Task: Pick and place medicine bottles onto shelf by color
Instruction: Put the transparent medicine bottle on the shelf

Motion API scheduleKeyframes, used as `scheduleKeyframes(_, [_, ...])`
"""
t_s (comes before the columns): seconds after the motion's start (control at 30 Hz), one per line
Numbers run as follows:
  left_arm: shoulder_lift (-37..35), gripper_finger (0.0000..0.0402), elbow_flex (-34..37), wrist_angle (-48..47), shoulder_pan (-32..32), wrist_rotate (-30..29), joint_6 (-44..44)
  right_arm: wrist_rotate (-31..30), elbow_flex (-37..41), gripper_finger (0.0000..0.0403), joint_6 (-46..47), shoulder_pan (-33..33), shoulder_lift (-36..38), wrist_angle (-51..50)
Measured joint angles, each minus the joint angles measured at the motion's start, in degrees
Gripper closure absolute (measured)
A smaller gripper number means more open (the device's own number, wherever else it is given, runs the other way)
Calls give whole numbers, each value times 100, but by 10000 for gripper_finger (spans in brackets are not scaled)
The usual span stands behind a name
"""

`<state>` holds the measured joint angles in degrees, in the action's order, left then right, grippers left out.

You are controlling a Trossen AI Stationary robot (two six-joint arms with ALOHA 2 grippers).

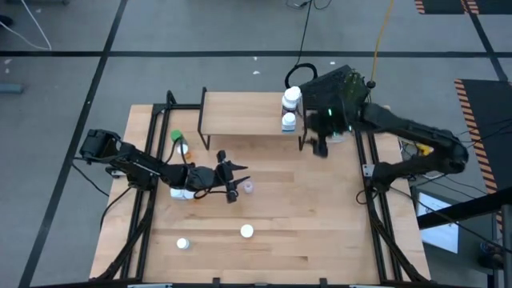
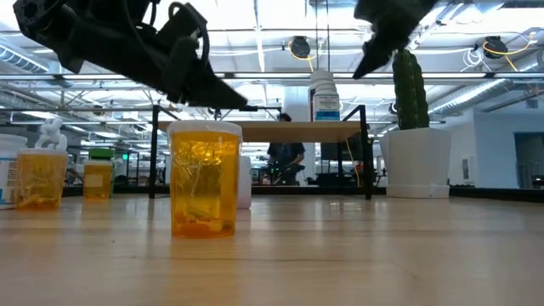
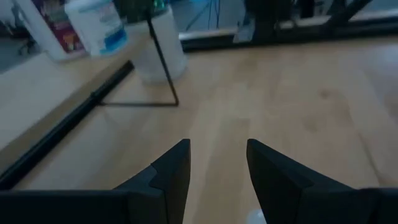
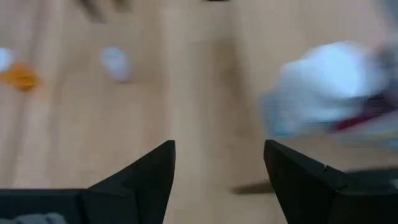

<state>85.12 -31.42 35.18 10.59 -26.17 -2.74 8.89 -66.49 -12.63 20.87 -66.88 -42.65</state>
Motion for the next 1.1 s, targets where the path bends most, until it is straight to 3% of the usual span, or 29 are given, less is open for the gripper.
scheduleKeyframes(0.13, [0, 240, 0, -528, 85, 44, 162, -67, 1576, 165, 573, -863, 693, 1685])
scheduleKeyframes(0.23, [2, 240, 0, -420, 183, 52, -14, -520, 2526, 165, 994, -1356, 1000, 3105])
scheduleKeyframes(0.33, [1, 240, -2, -167, 218, 97, -291, -692, 3269, 165, 1110, -1589, 1080, 4384])
scheduleKeyframes(0.43, [2, 240, -2, -250, 60, 330, -401, -487, 3844, 165, 949, -1666, 998, 5501])
scheduleKeyframes(0.6, [2, 240, -2, -313, -448, 1168, -258, 29, 4353, 165, 210, -1655, 768, 6666])
scheduleKeyframes(0.7, [2, 234, -2, -118, -683, 1255, 14, 18, 4517, 165, 112, -1644, 648, 7184])
scheduleKeyframes(0.83, [2, 197, -2, 212, -894, 1267, 416, 144, 4696, 165, 244, -1684, 452, 7811])
scheduleKeyframes(0.97, [2, 153, -2, 558, -833, 1590, 732, 838, 4856, 165, 899, -1802, 195, 8665])
scheduleKeyframes(1.1, [2, 129, -2, 620, -570, 1722, 475, 1062, 5044, 165, 732, -1930, -164, 9594])
